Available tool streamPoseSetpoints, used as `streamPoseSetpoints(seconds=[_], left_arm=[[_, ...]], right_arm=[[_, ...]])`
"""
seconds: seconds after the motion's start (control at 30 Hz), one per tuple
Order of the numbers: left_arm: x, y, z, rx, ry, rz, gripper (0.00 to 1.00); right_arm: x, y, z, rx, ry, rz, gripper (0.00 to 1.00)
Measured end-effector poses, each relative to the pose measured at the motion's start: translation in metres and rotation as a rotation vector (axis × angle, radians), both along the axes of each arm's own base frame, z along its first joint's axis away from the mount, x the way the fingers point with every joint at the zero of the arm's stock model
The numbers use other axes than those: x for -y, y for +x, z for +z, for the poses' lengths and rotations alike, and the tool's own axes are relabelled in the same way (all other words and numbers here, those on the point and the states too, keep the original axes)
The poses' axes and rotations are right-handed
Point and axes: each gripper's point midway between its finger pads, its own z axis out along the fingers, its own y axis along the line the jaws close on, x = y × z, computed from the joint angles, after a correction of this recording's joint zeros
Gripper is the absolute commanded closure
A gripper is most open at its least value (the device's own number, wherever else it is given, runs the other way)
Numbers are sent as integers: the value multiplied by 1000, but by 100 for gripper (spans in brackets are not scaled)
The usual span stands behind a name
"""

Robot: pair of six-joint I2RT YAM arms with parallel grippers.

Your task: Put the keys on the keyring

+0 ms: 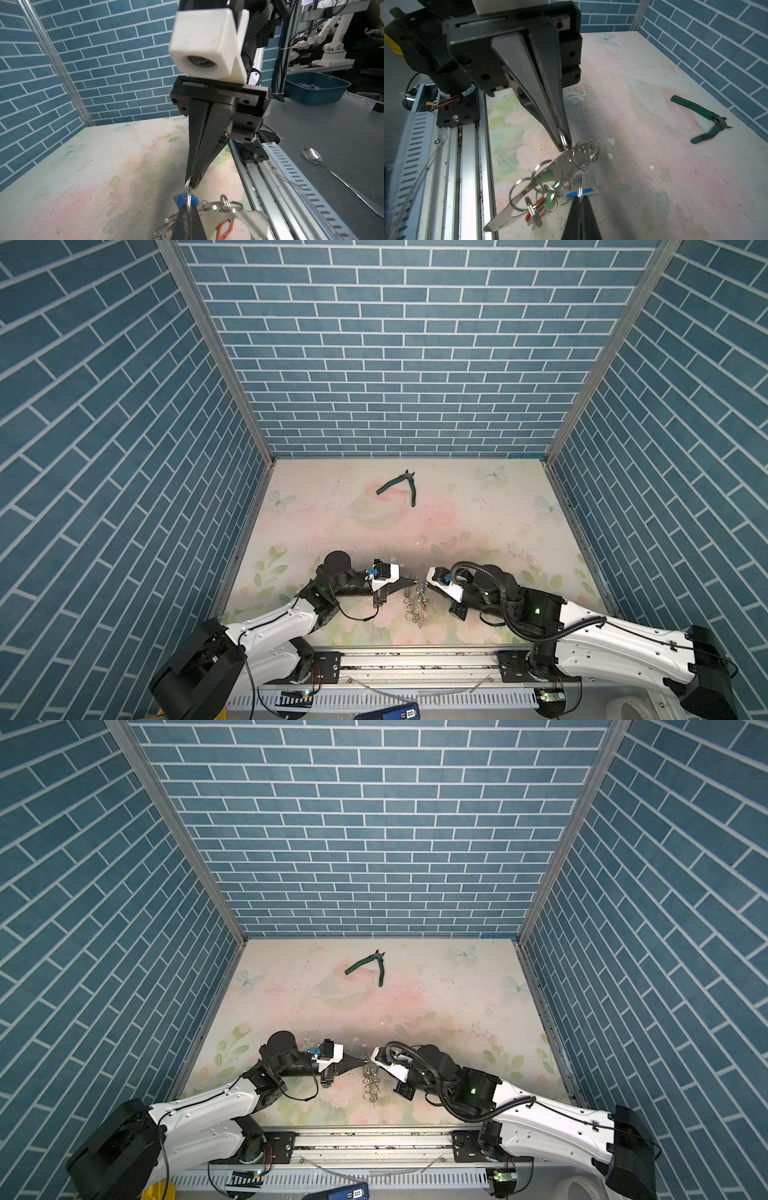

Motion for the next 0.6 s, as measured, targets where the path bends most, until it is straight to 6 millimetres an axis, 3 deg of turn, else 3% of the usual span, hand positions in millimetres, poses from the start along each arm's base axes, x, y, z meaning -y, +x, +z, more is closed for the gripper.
streamPoseSetpoints(seconds=[0.6], left_arm=[[13,24,2,-236,78,63,100]], right_arm=[[3,19,2,161,7,-115,100]])
